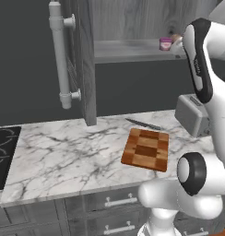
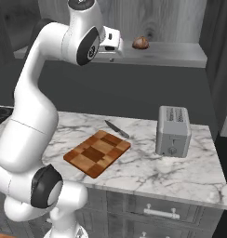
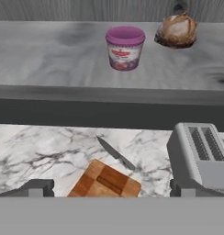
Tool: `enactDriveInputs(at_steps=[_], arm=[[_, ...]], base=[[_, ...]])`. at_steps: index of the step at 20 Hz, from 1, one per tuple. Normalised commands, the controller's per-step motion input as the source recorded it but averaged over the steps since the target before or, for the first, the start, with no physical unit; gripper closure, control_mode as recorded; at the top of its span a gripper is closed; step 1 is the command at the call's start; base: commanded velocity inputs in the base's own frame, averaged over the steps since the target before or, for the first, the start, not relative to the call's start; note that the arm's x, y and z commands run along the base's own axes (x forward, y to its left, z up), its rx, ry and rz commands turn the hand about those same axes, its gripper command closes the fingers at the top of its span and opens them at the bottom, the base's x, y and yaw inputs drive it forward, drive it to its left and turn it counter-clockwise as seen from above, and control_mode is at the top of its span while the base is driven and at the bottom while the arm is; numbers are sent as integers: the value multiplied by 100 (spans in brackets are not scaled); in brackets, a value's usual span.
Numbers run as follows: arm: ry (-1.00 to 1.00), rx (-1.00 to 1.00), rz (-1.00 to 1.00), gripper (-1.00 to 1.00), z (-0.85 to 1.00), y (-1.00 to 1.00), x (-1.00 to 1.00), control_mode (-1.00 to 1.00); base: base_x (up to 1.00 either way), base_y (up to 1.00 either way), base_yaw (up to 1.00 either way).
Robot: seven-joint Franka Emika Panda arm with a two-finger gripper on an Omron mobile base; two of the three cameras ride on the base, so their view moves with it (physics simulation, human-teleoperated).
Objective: Pick the bread, place it on the cutting board, pick the jam, place it on the counter, and close the cabinet.
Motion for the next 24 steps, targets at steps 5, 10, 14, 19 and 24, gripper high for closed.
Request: enactDriveInputs(at_steps=[5, 10, 14, 19, 24], arm=[[0, 0, 0, -100, 18, -4, 22, -100], [0, 0, 0, -100, 13, -3, 25, -100], [0, 0, 0, -100, 12, -1, 24, -100], [0, 0, 0, -100, 12, 0, 22, -100], [0, 0, 0, -100, 6, 0, 27, -100]], base=[[0, 0, 0], [0, 0, 0], [0, 0, 0], [0, 0, 0], [0, 0, 0]])
